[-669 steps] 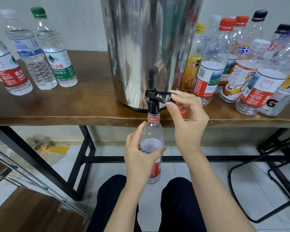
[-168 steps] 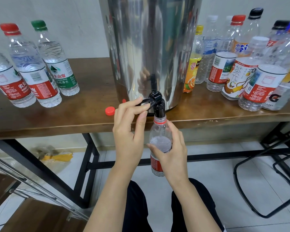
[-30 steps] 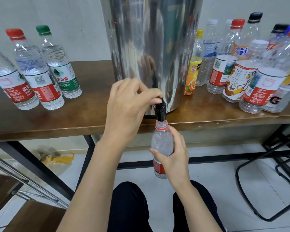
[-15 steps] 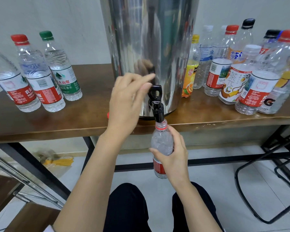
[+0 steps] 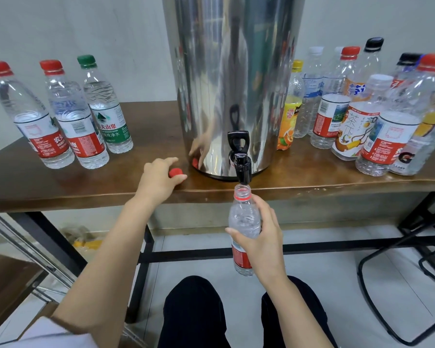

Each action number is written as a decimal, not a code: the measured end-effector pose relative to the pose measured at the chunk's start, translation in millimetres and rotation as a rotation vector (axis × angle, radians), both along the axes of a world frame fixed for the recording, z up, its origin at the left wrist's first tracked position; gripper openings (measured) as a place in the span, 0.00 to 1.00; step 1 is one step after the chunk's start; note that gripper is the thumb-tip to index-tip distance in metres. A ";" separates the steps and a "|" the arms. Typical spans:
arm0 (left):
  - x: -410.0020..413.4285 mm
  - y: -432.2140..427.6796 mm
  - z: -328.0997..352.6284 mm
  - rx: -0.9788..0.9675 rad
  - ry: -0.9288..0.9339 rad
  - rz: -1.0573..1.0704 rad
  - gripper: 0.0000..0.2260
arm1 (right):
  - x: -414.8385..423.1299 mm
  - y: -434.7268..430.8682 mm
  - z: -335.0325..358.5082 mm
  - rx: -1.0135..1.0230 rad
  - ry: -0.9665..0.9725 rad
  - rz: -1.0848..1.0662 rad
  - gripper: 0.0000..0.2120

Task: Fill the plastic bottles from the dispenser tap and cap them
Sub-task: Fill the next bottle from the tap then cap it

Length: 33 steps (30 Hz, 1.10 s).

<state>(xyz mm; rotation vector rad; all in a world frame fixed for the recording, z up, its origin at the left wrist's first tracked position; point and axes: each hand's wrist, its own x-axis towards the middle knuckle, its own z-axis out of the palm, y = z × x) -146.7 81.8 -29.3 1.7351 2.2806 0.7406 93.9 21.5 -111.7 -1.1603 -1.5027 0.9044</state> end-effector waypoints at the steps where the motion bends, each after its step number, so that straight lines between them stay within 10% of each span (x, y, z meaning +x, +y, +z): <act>1: 1.4 1.5 -1.5 0.007 0.017 -0.006 0.25 | 0.1 -0.7 0.0 -0.005 -0.004 0.003 0.37; 10: 12.4 -9.0 -8.4 0.237 -0.111 0.012 0.16 | -3.1 -6.7 2.0 -0.016 -0.030 0.018 0.37; 19: 64.0 -69.9 32.1 0.358 -0.732 -0.312 0.12 | -11.6 -17.2 25.9 0.038 0.012 0.079 0.38; 33: 62.8 -81.8 45.7 0.296 -0.539 -0.475 0.14 | -21.9 -27.8 37.6 0.114 -0.065 0.131 0.39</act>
